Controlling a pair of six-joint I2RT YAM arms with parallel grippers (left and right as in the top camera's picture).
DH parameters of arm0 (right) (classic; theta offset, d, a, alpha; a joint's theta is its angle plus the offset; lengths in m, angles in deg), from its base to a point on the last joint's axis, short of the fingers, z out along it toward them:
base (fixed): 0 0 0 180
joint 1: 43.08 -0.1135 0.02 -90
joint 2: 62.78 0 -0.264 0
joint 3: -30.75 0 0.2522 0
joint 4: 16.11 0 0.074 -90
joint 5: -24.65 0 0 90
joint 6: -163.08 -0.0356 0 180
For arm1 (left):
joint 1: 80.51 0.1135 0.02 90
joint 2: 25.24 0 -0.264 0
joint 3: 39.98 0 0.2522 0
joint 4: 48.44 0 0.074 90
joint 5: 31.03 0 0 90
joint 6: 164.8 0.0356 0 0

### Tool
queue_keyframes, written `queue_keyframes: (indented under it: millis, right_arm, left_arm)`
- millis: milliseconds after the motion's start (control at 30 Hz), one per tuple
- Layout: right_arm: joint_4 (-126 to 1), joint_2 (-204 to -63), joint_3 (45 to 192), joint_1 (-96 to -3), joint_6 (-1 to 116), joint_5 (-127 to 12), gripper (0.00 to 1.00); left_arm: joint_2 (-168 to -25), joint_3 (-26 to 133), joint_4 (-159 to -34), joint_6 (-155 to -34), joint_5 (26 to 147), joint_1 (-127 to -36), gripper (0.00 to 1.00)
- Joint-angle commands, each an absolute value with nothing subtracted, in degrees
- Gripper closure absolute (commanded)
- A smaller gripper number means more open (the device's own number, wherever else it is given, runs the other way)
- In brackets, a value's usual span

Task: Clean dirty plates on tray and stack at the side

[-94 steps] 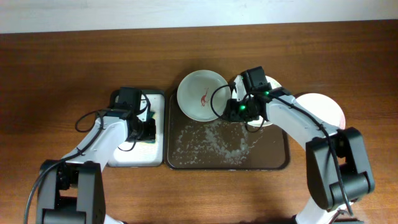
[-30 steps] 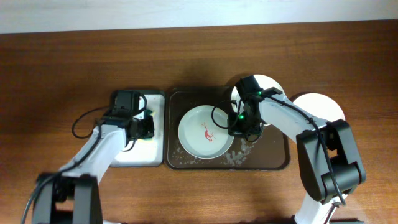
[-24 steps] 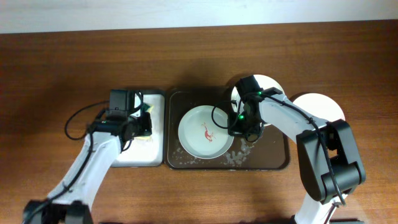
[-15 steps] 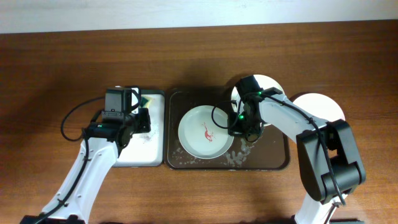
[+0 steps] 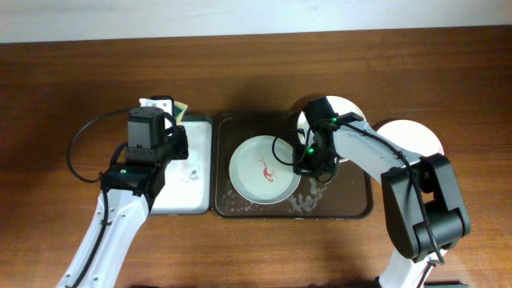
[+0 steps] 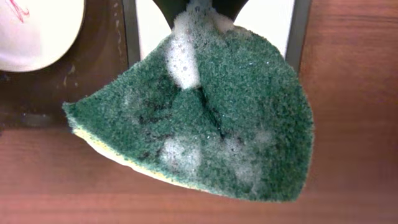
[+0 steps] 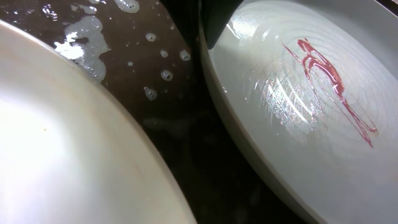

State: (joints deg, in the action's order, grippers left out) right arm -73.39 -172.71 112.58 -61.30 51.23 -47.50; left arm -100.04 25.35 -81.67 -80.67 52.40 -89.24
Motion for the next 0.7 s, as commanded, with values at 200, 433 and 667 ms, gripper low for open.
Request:
queue_keyframes:
  millis: [200,433,667]
  right_arm:
    - [-73.8,-172.5,112.0,-61.8,51.8,-49.6,0.96]
    - [-73.8,-172.5,112.0,-61.8,51.8,-49.6,0.96]
    - [-73.7,-172.5,112.0,-61.8,51.8,-49.6,0.96]
  left_arm:
    - [-96.6,26.8,-80.9,-79.0,47.9,-91.4,1.0]
    - [-96.6,26.8,-81.1,-79.0,47.1,-91.4,1.0]
    - [-96.9,26.7,-84.7,-82.0,47.6,-91.4,1.0]
